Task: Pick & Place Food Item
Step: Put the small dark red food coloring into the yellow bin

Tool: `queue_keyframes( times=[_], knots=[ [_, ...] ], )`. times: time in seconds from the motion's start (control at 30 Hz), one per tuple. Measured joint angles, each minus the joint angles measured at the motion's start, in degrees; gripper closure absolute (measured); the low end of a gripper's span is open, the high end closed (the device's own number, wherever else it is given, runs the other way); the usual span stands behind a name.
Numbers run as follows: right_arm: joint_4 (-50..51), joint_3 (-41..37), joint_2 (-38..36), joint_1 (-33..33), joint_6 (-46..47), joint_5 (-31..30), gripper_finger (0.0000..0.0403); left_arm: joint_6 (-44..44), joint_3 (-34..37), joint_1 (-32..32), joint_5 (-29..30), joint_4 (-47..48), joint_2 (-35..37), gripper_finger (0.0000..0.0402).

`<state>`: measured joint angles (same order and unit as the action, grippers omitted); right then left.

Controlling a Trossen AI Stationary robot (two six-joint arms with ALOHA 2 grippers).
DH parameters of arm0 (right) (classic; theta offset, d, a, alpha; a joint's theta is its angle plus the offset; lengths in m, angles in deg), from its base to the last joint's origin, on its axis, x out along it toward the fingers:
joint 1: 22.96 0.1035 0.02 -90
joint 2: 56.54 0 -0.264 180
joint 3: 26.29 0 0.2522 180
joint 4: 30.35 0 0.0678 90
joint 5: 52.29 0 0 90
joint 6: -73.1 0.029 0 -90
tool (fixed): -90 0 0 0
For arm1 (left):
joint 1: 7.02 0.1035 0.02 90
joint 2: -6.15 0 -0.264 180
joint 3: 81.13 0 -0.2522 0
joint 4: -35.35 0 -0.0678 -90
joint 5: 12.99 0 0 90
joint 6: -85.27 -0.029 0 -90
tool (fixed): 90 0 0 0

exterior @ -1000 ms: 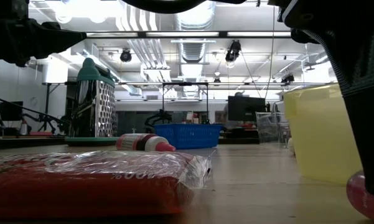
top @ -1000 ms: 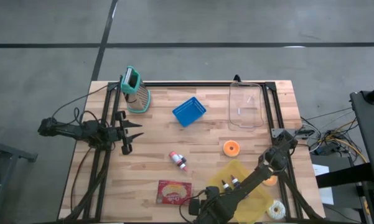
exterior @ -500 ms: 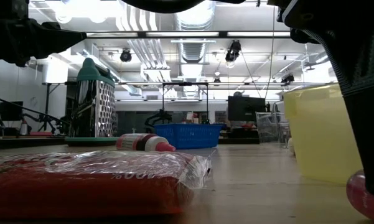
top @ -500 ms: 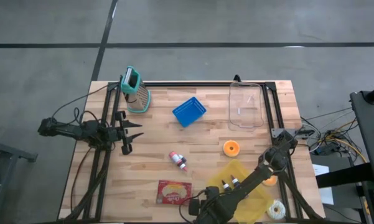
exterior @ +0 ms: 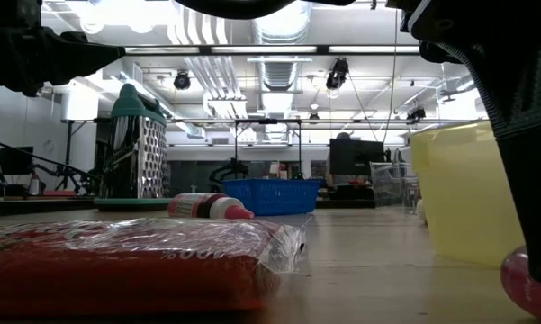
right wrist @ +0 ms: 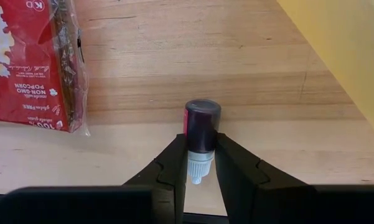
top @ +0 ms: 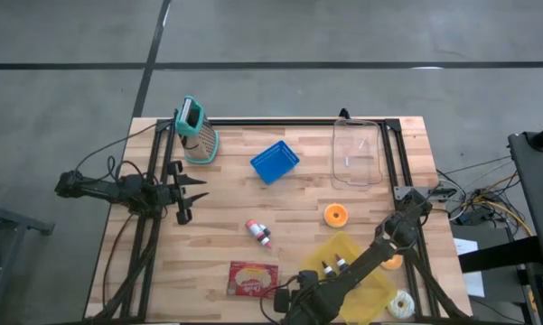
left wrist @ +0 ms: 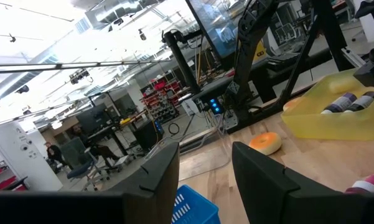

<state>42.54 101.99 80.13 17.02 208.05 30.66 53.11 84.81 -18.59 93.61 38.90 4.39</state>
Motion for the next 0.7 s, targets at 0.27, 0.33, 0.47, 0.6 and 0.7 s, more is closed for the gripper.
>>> queue_keyframes(
  times=[0.27, 0.33, 0.47, 0.6, 0.7],
  knots=[
    [0.55, 1.39, 0.01, 0.00, -1.19, -0.44, 0.0333, 0.01, -0.02, 0.02, 0.00, 0.00, 0.02, 0.0250],
    [0.59, 1.59, 0.01, -0.01, -1.47, -0.44, 0.0333, 0.02, -0.02, 0.00, 0.02, 0.00, 0.02, 0.0250],
    [0.65, 2.06, 0.01, -0.02, -2.09, -0.63, 0.0335, 0.01, 0.00, 0.01, 0.00, 0.00, 0.03, 0.0250],
    [1.82, 2.81, 0.01, 0.02, -3.48, -2.47, 0.0335, 0.00, 0.00, 0.02, 0.01, 0.00, 0.02, 0.0250],
    [3.31, 4.16, 0.01, 0.19, -4.33, -6.14, 0.0335, 0.02, -0.01, 0.00, 0.00, 0.00, 0.02, 0.0250]
  ],
)
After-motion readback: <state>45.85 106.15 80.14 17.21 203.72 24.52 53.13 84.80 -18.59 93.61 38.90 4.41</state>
